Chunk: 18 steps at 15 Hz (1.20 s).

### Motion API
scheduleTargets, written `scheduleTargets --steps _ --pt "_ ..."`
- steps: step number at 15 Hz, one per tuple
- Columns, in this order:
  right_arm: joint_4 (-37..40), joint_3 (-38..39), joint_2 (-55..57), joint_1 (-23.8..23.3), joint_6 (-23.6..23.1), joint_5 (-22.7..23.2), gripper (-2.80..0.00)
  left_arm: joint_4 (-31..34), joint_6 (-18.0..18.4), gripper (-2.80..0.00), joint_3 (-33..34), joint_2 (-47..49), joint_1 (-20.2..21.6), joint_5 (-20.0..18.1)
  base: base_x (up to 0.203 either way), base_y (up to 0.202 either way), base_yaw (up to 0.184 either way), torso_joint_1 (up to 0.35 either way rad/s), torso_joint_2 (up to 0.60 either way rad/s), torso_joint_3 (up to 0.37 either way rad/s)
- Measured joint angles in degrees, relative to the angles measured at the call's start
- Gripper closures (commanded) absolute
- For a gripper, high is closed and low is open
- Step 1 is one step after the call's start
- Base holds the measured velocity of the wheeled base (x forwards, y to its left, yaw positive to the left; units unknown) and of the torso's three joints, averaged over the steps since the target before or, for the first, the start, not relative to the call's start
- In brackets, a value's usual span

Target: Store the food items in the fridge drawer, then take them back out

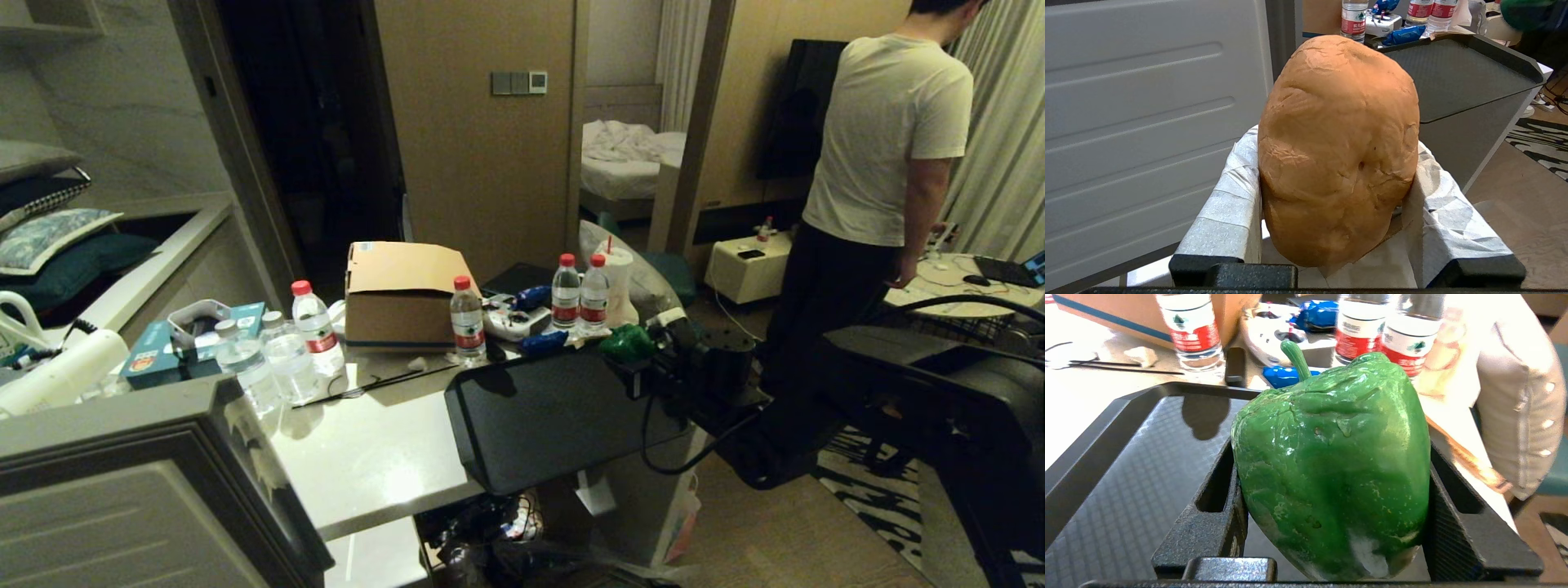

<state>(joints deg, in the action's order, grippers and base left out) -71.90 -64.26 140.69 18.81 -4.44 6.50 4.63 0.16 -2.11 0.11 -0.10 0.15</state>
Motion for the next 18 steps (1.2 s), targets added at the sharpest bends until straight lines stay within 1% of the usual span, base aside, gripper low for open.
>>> scheduleTargets --steps 4,10,13,18 --pt "-2.2 -0.4 2.8 0.8 0.5 0.2 0.0 0.0 0.0 0.0 0.0 0.0 0.0 0.0 0.0 0.0 0.0 0.0 0.0 0.0" --pt "-7.7 -3.5 7.9 -0.8 0.6 1.1 0.0 0.0 0.0 0.0 0.0 0.0 0.0 0.0 0.0 0.0 0.0 0.0 0.0 0.0" --pt "-9.5 -5.4 10.6 -1.3 0.9 2.1 0.0 -1.5 0.1 0.0 0.6 0.0 0.0 0.0 0.0 0.0 0.0 0.0 0.0 0.0" --pt "-11.8 -5.1 11.5 -2.3 2.3 2.7 0.0 -2.0 0.2 0.0 0.9 0.0 0.0 0.0 0.0 0.0 0.0 0.0 0.0 0.0"
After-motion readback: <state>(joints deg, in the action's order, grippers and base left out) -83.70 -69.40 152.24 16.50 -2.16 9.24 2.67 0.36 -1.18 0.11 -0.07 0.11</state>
